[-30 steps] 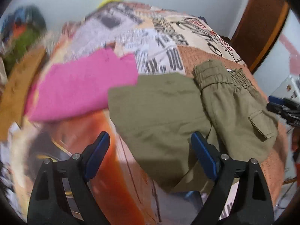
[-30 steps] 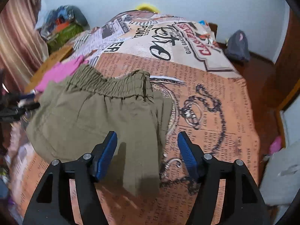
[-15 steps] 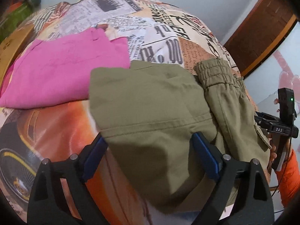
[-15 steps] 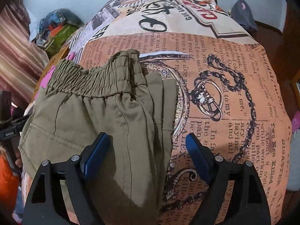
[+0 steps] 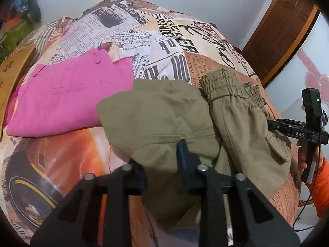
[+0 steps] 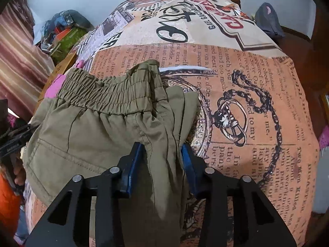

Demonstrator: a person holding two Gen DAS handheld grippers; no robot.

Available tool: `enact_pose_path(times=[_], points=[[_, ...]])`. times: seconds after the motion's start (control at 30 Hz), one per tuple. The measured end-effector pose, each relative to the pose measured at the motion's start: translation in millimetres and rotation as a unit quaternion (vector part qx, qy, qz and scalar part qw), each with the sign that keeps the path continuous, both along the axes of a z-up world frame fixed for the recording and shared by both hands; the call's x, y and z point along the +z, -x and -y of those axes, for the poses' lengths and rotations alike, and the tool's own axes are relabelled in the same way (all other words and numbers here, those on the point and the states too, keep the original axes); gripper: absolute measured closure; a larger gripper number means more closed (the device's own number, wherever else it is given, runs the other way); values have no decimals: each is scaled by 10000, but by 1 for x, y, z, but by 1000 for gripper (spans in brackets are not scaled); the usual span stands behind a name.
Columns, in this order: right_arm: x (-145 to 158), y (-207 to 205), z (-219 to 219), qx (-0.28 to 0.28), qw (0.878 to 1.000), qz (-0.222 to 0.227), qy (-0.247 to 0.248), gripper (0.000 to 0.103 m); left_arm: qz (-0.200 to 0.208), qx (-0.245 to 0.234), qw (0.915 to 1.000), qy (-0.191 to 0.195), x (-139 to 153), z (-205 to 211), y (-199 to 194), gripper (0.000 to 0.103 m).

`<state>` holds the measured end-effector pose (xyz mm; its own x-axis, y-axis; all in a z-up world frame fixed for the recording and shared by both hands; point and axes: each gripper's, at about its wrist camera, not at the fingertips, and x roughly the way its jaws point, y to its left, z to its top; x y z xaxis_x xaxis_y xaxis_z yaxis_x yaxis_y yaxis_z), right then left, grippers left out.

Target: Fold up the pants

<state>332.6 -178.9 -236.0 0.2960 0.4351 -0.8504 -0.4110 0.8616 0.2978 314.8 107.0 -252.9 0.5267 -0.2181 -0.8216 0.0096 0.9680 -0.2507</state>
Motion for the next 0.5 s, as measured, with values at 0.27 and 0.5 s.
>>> enact_pose_path(times=[0.27,0.5], points=[[11,26,-5,287,9996,57,60,75,-51,-58,9993,-353,10,-4,26,87],[14,24,-17,383,9985,272,274,59,-98,-25,9990,-426,7,-12,43,87]])
